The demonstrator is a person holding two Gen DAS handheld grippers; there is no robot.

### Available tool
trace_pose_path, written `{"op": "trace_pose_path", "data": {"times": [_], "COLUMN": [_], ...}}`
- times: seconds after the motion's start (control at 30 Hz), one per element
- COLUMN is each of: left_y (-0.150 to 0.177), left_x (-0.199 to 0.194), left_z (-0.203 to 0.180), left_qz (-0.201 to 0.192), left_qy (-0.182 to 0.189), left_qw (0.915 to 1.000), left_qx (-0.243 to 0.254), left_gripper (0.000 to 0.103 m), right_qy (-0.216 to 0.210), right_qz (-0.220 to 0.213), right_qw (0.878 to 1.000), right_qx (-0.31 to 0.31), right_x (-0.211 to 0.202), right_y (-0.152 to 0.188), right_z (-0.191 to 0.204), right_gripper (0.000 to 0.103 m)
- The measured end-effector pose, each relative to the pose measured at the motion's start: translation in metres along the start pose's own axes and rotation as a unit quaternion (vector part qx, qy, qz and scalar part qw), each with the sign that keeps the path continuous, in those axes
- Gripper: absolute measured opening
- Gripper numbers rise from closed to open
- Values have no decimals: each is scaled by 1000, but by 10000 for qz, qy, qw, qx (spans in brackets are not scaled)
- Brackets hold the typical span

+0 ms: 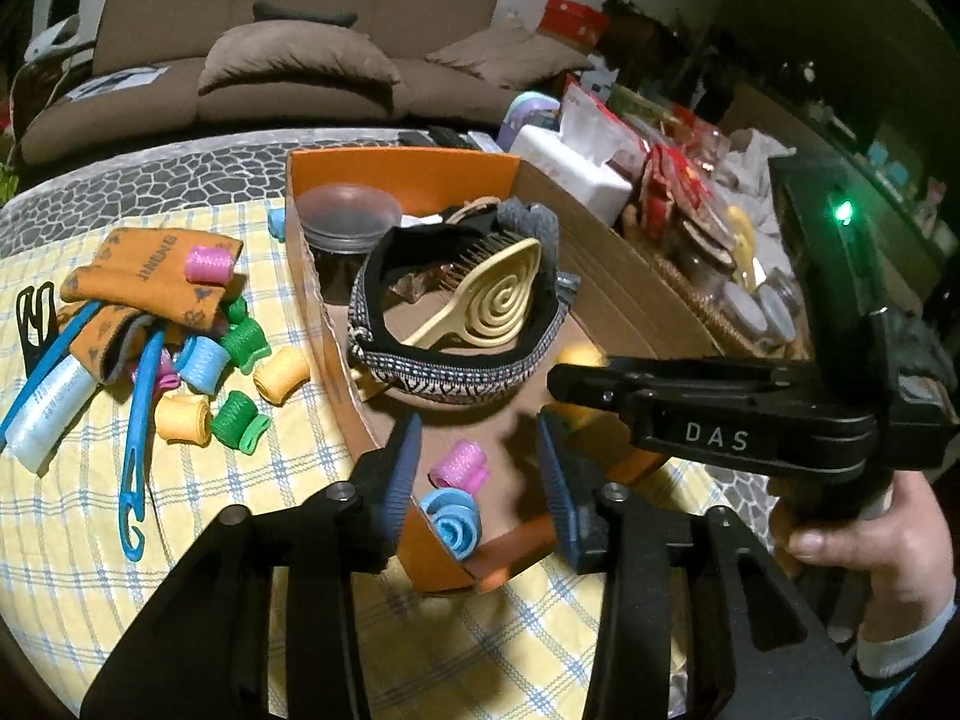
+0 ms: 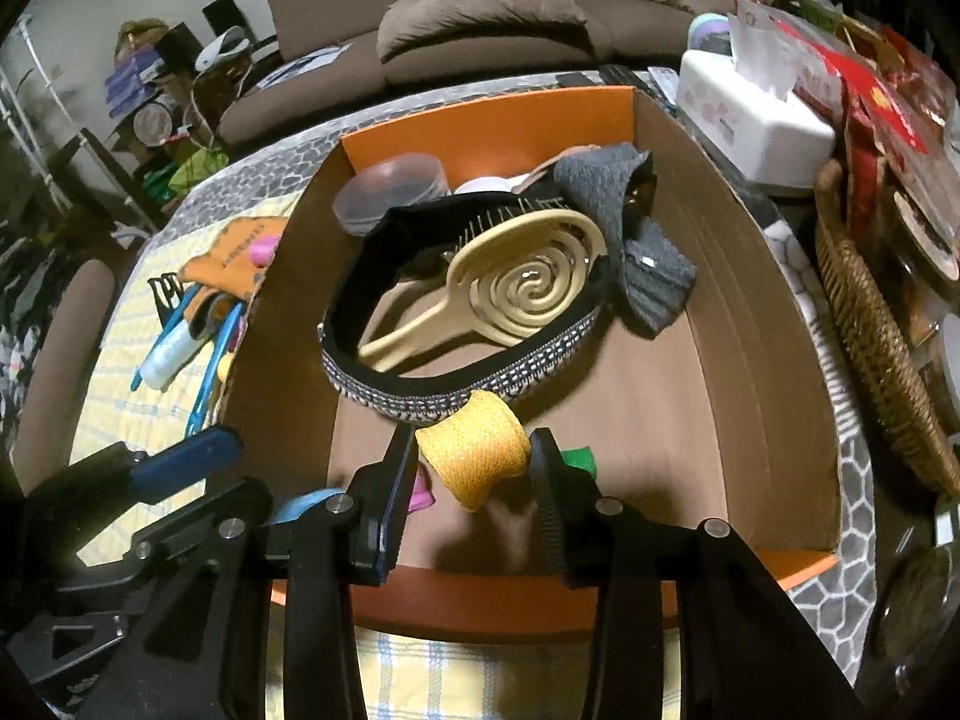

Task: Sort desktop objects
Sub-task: 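Open both tools to drop the rollers into the box, then move both tools back from the box toward the table items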

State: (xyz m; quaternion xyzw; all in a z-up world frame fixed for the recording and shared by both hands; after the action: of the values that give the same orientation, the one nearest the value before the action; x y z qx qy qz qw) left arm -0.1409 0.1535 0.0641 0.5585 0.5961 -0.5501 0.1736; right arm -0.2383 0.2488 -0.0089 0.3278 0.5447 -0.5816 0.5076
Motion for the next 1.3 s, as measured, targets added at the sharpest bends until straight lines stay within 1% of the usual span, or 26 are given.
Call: {"op": "trace_pose_path", "data": {"times": [0.17,0.27,0.33,0.37,0.4,0.43,0.47,0.5,0.57,0.67,0.73,0.77,0.87,1.1,1.3], "left_y": [-4,-7,-8,-9,-10,-10,-11,-11,-11,-12,-11,-10,-9,-5,1], "left_x": [-10,-18,-24,-26,-29,-32,-34,-37,-42,-48,-51,-53,-60,-77,-89], "left_z": [8,16,25,27,31,35,38,41,48,57,64,68,81,110,144], "left_qz": [-104,-197,-265,-287,-315,-346,-374,-399,-450,-490,-512,-528,-552,-616,-674], "left_qy": [28,31,23,15,12,21,28,25,32,23,1,-2,-7,-95,-238], "left_qw": [9999,9995,9991,9989,9987,9983,9980,9977,9971,9964,9959,9955,9941,9918,9880], "left_qx": [-123,-240,-334,-368,-411,-460,-507,-545,-607,-688,-749,-793,-930,-1114,-1371], "left_gripper": [41,47,51,56,60,61,63,67,71,77,84,90,98,102,102], "right_qy": [-55,-25,-22,-26,-26,-23,-24,-25,-33,-22,-3,2,24,15,-114], "right_qz": [-30,-102,-157,-195,-247,-298,-353,-391,-466,-514,-499,-484,-463,-550,-627], "right_qw": [10000,9999,9999,9998,9997,9996,9994,9992,9988,9983,9982,9982,9979,9964,9947], "right_qx": [54,69,64,54,36,14,-19,-47,-129,-270,-326,-350,-443,-641,-804], "right_x": [-2,-7,-10,-12,-15,-17,-20,-21,-25,-26,-23,-22,-18,-15,-12], "right_y": [-1,-3,-6,-8,-9,-11,-12,-13,-16,-18,-20,-20,-22,-29,-34], "right_z": [0,1,4,6,9,12,16,20,27,41,48,52,63,91,120], "right_gripper": [41,53,55,56,60,63,69,74,79,81,82,83,84,84,85]}}
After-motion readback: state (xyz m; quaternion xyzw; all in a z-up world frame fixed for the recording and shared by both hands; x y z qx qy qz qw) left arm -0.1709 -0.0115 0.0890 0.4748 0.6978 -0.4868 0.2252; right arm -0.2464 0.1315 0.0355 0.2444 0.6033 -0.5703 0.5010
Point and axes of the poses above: each gripper's, at about its wrist camera, not at the fingertips, and x roughly the way its jaws point, z to its left, y to its underside, the point moved 7 cm from there along x, roughly the way its jaws point, and after that the axes turned 13 degrees about z, right-handed, at the moved point
